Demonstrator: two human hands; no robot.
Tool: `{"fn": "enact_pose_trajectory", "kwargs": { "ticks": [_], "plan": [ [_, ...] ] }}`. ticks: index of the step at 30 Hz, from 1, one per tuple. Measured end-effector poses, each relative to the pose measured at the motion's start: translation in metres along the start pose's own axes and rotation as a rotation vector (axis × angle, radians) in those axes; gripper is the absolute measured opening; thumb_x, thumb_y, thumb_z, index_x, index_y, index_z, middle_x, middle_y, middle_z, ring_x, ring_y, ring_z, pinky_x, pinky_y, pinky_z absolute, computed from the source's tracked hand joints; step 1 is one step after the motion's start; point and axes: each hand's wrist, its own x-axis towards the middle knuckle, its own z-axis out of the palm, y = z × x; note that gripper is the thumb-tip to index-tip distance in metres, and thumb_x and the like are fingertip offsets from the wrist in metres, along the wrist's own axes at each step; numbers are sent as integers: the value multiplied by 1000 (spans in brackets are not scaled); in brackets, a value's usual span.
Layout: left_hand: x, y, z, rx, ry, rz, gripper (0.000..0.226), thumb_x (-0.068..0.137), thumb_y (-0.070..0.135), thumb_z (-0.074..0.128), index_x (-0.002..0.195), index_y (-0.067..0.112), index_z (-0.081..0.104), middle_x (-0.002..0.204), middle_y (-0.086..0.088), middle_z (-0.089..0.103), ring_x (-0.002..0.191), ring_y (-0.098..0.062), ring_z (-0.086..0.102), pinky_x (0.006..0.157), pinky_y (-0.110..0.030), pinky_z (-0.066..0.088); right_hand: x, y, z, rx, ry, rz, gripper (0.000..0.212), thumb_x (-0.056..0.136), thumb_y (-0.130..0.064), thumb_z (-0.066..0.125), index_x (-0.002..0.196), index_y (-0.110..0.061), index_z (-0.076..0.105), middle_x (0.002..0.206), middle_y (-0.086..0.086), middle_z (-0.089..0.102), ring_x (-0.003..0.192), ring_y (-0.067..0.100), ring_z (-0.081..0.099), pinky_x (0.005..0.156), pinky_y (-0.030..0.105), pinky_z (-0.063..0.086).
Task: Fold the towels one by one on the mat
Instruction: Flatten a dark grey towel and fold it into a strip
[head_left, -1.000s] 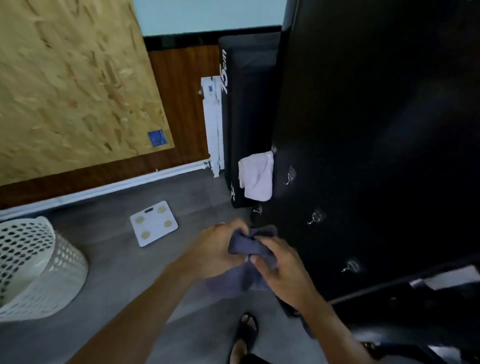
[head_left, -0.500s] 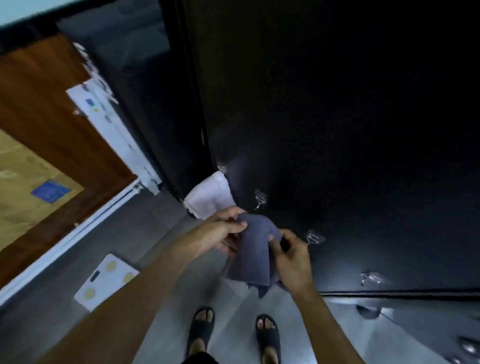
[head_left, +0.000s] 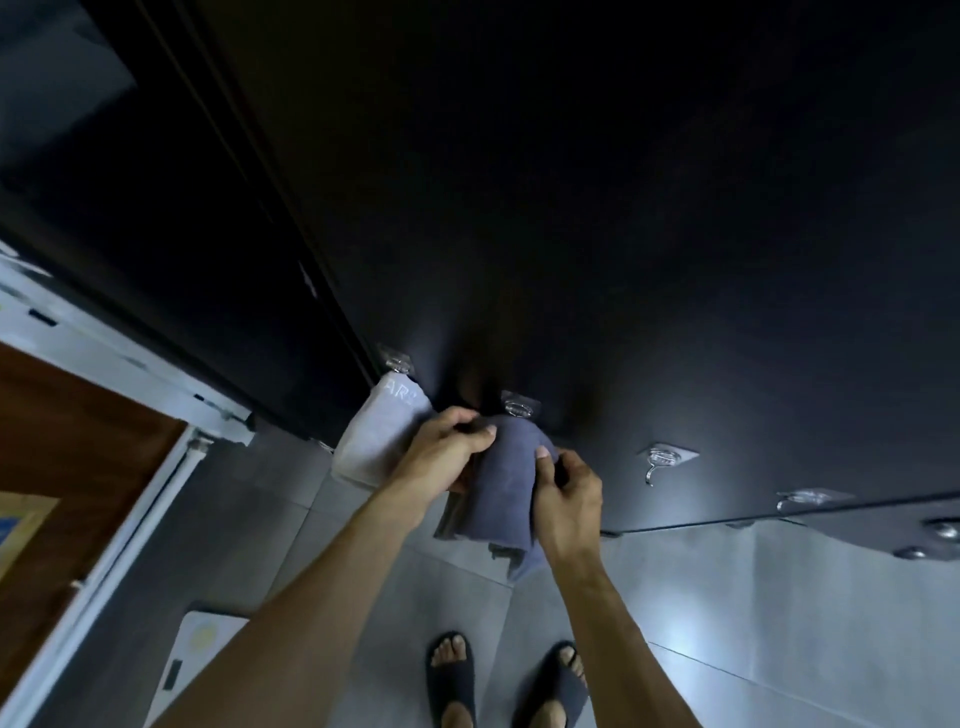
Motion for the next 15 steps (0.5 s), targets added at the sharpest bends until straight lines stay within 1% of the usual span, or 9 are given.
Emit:
{"fn": "enact_pose_trajectory", "kwargs": {
  "ticks": [2, 3, 5, 6, 8, 9, 11, 13, 15],
  "plan": [
    [4, -5, 3, 32, 105, 44, 28, 85, 29, 71, 109, 19, 62, 93, -3, 70, 83, -20, 65, 72, -36, 55, 3, 1, 8, 15, 16, 48, 21, 93, -28, 59, 78, -12, 61, 72, 5, 65, 69, 24, 60, 68, 45, 53],
    [3, -8, 5, 63, 193, 101, 29, 82, 31, 74, 106, 21, 61, 92, -1, 69, 86, -19, 66, 79, -38, 56, 3, 1, 10, 30, 34, 63, 19, 91, -28, 61, 80, -13, 62, 74, 4, 67, 72, 24, 62, 71, 43, 54],
    [-2, -13, 7, 207, 377, 311, 26, 79, 32, 75, 99, 25, 60, 92, 4, 67, 88, -14, 65, 83, -33, 54, 2, -2, 9, 34, 91, 60, 13, 89, -28, 66, 86, -15, 65, 78, -1, 68, 76, 21, 64, 73, 35, 53],
    [-6, -13, 9, 308, 417, 425, 20, 80, 29, 73, 97, 26, 63, 93, 5, 67, 88, -13, 64, 82, -31, 53, 1, -4, 8, 9, 121, 54, 12, 88, -28, 67, 89, -16, 65, 79, -2, 68, 78, 21, 64, 74, 32, 52],
    [-11, -10, 14, 446, 397, 566, 12, 87, 21, 66, 99, 21, 69, 95, 3, 70, 89, -14, 65, 83, -29, 52, -4, -9, 7, -68, 201, 33, 16, 86, -30, 70, 92, -17, 65, 81, -4, 63, 80, 21, 62, 75, 31, 50],
    [-13, -9, 15, 484, 385, 588, 15, 90, 18, 62, 102, 19, 71, 98, 1, 72, 91, -16, 65, 84, -27, 50, -7, -9, 7, -125, 263, -10, 17, 84, -30, 71, 92, -16, 65, 83, -2, 61, 81, 22, 60, 75, 33, 50],
    [-16, -11, 16, 507, 358, 555, 22, 95, 18, 56, 111, 16, 71, 107, -2, 72, 100, -17, 64, 89, -25, 47, -11, -7, 8, -241, 358, -175, 18, 85, -31, 70, 93, -15, 67, 90, 3, 57, 83, 23, 55, 74, 34, 47],
    [-18, -14, 15, 487, 290, 484, 28, 98, 21, 51, 120, 17, 67, 117, -1, 69, 110, -17, 61, 99, -29, 44, -15, -5, 8, -247, 300, -343, 27, 92, -37, 57, 90, -13, 69, 87, 1, 59, 77, 18, 56, 69, 32, 47],
    [-20, -16, 14, 441, 220, 412, 32, 99, 24, 48, 128, 19, 61, 127, 0, 64, 120, -18, 55, 106, -32, 39, -19, -4, 8, -136, 155, -351, 42, 95, -45, 42, 88, -12, 67, 81, -6, 58, 71, 9, 54, 66, 30, 46]
  ]
}}
